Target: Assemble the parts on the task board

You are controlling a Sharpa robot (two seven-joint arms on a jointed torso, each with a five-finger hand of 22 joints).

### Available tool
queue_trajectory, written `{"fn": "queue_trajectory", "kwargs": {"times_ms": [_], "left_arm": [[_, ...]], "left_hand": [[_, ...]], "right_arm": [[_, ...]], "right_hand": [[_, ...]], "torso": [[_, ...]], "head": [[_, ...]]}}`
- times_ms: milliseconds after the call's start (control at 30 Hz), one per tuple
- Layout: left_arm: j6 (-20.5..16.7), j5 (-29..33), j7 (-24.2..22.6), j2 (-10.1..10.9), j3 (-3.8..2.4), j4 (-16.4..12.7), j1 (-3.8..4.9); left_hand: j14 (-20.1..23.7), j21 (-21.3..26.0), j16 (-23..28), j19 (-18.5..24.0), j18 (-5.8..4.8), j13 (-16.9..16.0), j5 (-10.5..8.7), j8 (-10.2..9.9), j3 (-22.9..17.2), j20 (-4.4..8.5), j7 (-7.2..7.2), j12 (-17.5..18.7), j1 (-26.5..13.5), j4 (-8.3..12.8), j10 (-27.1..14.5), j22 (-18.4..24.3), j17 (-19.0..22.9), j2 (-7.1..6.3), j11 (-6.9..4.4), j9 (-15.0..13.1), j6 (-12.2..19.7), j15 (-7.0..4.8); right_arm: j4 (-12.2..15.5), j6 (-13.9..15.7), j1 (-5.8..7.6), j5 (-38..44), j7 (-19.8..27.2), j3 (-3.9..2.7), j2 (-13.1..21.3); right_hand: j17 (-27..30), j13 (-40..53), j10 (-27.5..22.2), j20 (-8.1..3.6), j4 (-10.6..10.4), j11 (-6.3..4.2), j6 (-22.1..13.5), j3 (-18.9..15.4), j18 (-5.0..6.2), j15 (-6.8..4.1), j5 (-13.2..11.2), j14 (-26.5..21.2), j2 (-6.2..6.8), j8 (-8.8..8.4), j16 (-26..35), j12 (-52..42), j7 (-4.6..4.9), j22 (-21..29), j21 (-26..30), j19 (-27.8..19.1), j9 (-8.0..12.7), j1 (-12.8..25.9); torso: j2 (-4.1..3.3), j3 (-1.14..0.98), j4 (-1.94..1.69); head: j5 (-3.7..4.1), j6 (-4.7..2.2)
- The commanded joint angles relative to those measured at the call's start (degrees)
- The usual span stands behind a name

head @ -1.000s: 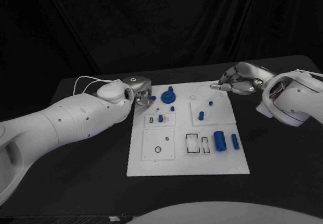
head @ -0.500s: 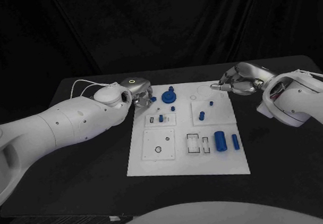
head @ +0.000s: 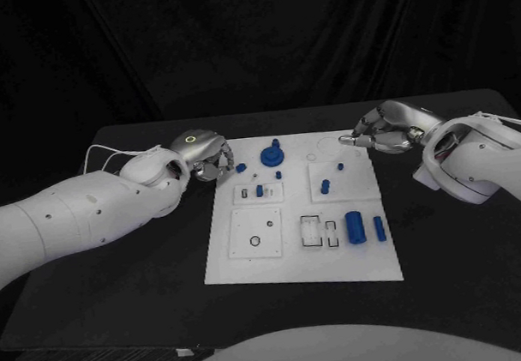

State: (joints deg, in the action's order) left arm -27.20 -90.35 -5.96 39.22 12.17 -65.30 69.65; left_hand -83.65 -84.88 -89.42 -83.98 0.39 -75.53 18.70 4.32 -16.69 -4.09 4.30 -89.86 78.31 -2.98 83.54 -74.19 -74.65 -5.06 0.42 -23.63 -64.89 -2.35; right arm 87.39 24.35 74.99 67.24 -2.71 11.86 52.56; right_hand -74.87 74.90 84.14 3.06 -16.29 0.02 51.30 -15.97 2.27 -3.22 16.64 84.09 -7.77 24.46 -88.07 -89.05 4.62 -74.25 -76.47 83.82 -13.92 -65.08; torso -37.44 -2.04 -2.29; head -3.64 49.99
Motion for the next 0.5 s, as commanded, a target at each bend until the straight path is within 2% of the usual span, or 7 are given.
{"fn": "queue_trajectory", "kwargs": {"times_ms": [33, 267, 500], "left_arm": [[-7.1, 2.8, -4.9, 2.0, -0.05, -2.5, 0.36], [-9.0, 10.4, -9.8, 5.0, -0.05, -5.3, 0.94], [-7.8, 12.6, -11.2, 6.2, -0.04, -6.0, 1.07]], "left_hand": [[-6.3, -0.4, -0.6, -3.3, 0.80, -14.5, 0.68, 0.6, -0.3, 0.23, -0.08, -0.1, 0.4, 1.1, 6.5, -14.3, -15.4, -0.08, -0.28, -0.7, -0.2, -0.31], [-6.3, -0.5, -0.6, -3.3, 0.78, -14.5, 0.60, 0.6, -0.2, 0.31, -0.11, -0.1, 0.3, 0.9, 6.5, -14.3, -15.4, -0.05, -0.49, -0.6, -0.4, -0.44], [-6.3, -0.3, -0.6, -3.1, 0.84, -14.5, -0.24, 0.3, 0.2, 0.56, -0.28, -0.1, -0.1, 0.2, 6.5, -14.2, -15.4, -0.09, -0.77, -0.3, -0.5, -0.71]], "right_arm": [[0.2, 0.4, -0.06, 0.1, -0.4, -0.05, -0.1], [0.0, 0.6, 0.40, 0.1, 0.2, -0.06, -1.4], [-0.6, -0.6, 0.56, 0.1, 0.2, -0.06, -2.9]], "right_hand": [[-8.2, 15.1, 5.9, -0.06, -0.2, 0.32, 0.6, -1.4, 1.11, -0.14, 1.2, 4.6, -0.05, -0.62, 0.9, -1.0, 0.08, -11.3, 0.8, -0.3, -0.7, -1.8], [-8.2, 15.1, 5.9, -0.08, 0.0, 0.29, 0.7, -1.3, 1.10, -0.17, 1.3, 4.6, -0.16, -0.66, 0.9, -1.0, 0.05, -11.3, 0.8, -0.3, -0.8, -3.4], [-8.3, 15.1, 5.9, -0.10, 0.1, 0.28, 0.7, -1.2, 1.11, -0.18, 1.3, 4.6, -0.26, -0.68, 0.9, -1.0, 0.04, -11.3, 0.9, -0.3, -0.9, -4.2]], "torso": [[0.02, 0.04, 0.01], [0.05, 0.05, 0.00], [0.12, 0.14, -0.03]], "head": [[-0.39, 0.01], [-1.08, 0.01], [-1.43, 0.01]]}}
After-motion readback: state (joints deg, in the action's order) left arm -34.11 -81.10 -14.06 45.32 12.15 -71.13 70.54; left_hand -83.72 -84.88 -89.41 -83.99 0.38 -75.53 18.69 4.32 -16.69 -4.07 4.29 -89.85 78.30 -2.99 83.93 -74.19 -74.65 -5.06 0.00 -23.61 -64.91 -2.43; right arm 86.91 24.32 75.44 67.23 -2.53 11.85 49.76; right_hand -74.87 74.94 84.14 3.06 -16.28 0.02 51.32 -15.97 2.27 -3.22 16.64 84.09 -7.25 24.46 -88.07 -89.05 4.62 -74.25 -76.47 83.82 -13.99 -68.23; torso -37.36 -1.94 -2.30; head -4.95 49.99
